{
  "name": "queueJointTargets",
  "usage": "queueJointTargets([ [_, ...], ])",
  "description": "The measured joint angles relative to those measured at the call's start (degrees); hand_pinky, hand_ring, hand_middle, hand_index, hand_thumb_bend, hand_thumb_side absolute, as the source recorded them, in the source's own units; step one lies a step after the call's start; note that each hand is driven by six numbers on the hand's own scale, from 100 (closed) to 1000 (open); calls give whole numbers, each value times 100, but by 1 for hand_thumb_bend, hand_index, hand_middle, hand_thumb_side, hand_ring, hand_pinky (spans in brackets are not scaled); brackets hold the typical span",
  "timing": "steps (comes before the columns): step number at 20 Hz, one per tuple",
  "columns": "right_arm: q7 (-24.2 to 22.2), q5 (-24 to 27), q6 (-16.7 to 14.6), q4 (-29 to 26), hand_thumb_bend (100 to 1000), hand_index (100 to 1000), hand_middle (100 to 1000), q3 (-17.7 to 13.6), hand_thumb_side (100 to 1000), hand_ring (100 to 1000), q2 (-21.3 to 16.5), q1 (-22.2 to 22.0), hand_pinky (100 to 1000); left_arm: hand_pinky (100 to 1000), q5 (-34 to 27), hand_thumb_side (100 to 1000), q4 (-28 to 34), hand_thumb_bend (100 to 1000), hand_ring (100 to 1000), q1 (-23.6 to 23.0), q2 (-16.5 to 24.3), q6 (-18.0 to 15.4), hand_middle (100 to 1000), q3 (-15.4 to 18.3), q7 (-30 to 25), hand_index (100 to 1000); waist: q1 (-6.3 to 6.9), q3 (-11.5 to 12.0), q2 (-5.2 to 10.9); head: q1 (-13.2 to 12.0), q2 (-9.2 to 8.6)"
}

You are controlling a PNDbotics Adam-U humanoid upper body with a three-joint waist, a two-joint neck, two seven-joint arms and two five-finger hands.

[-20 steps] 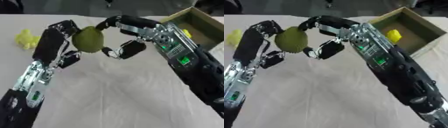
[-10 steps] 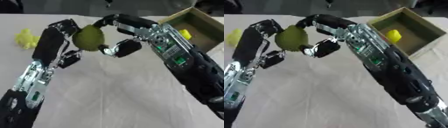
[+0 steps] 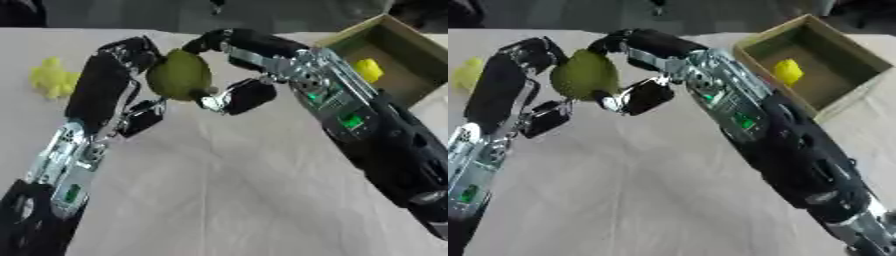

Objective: Pick up the objects with one hand, pass them to the other hand, and then place them into the box on the other side of the table.

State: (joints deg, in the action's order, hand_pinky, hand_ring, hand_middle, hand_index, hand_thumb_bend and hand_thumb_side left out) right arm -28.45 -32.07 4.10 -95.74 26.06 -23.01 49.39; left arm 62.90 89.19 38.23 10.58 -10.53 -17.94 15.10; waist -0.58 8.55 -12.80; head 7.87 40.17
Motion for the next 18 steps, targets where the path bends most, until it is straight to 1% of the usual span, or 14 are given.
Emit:
queueJointTargets([
  [3,-11,-13,-16,-25,234,916,832,16,480,907,-1,0,952,523,0,100,22,269,522,1,-3,-32,510,-23,24,571,1,1,0,11,0],
  [6,-20,-49,-43,-25,206,895,811,22,463,890,-1,1,950,524,0,100,24,271,523,2,-4,-61,510,-27,33,572,1,1,0,16,0],
  [8,-26,-42,-50,-25,186,848,753,39,420,882,-1,1,950,524,0,100,25,270,523,2,-4,-77,510,-28,38,572,1,1,0,27,0],
  [9,-25,-24,-49,-25,173,824,719,46,384,875,-1,1,950,524,0,100,25,270,523,2,-4,-83,510,-29,37,572,1,2,0,28,0],
  [10,-18,17,-40,-25,147,793,672,47,330,859,0,1,950,524,0,100,25,268,522,2,-4,-87,510,-29,38,572,1,2,0,28,0],
  [12,15,121,7,-25,132,767,630,47,288,837,0,1,950,524,-2,100,25,265,522,2,-5,-94,510,-30,45,572,1,2,0,28,0],
  [13,37,181,42,-25,100,732,585,47,250,798,0,1,945,524,-3,100,26,263,522,2,-5,-97,510,-30,49,573,1,2,0,28,0],
  [18,185,447,238,-24,100,689,529,52,163,759,3,2,945,524,-12,100,34,265,523,3,-10,-122,511,-35,75,575,1,1,0,28,0],
])
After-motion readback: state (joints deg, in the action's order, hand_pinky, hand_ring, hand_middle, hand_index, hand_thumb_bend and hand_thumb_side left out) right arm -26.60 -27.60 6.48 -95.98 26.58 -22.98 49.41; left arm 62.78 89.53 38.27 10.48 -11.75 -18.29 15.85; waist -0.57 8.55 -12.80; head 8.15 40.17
